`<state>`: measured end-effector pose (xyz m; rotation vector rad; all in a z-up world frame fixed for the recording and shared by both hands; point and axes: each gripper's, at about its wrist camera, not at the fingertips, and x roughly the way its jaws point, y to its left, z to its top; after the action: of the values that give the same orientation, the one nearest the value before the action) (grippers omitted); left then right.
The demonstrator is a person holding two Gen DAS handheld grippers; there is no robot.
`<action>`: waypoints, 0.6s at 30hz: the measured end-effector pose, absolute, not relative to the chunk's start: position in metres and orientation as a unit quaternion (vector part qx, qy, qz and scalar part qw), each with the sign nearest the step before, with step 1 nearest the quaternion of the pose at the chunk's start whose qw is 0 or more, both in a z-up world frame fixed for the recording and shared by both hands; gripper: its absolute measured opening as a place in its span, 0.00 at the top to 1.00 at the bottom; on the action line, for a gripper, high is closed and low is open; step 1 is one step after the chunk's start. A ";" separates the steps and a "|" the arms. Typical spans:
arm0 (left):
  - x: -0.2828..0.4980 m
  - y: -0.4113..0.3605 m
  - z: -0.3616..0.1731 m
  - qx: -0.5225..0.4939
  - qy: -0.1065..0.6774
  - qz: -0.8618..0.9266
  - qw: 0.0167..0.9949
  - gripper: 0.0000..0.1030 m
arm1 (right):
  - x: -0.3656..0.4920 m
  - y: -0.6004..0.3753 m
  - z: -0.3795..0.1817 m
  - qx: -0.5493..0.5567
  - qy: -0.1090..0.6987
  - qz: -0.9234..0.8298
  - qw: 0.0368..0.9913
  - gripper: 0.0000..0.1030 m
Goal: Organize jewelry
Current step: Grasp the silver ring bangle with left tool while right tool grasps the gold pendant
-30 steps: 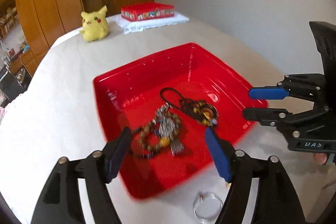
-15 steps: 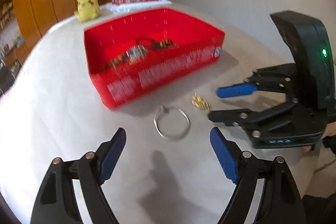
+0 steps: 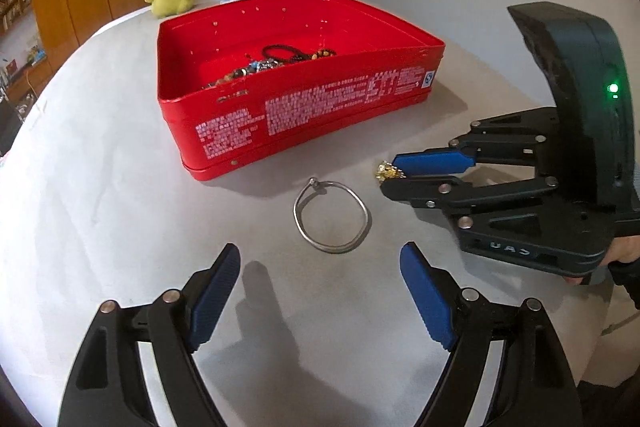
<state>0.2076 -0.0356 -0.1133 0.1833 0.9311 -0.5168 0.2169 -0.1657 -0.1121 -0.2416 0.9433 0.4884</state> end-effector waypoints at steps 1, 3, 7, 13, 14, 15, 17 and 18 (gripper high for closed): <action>0.208 -0.036 -0.114 0.086 0.444 -0.247 0.857 0.20 | 0.217 -0.168 -0.112 -0.112 0.449 0.232 0.855 0.83; 0.210 -0.039 -0.114 0.084 0.445 -0.251 0.856 0.20 | 0.216 -0.170 -0.110 -0.108 0.450 0.233 0.856 0.83; 0.214 -0.048 -0.118 0.086 0.448 -0.251 0.853 0.20 | 0.216 -0.181 -0.108 -0.083 0.452 0.231 0.858 0.83; 0.225 -0.058 -0.125 0.094 0.452 -0.229 0.857 0.18 | 0.213 -0.195 -0.106 -0.057 0.452 0.232 0.860 0.83; 0.226 -0.060 -0.125 0.096 0.452 -0.226 0.857 0.18 | 0.212 -0.197 -0.105 -0.053 0.451 0.232 0.860 0.83; 0.227 -0.062 -0.126 0.100 0.452 -0.221 0.859 0.17 | 0.212 -0.200 -0.105 -0.047 0.451 0.233 0.860 0.83; 0.228 -0.065 -0.126 0.105 0.454 -0.213 0.859 0.19 | 0.212 -0.203 -0.105 -0.039 0.451 0.234 0.860 0.83; 0.229 -0.066 -0.126 0.104 0.456 -0.210 0.859 0.21 | 0.212 -0.205 -0.105 -0.035 0.450 0.234 0.861 0.83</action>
<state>0.2290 -0.0659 -0.1258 0.2179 0.9564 -0.4402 0.2124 -0.2051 -0.1051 -0.0739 0.9451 0.4909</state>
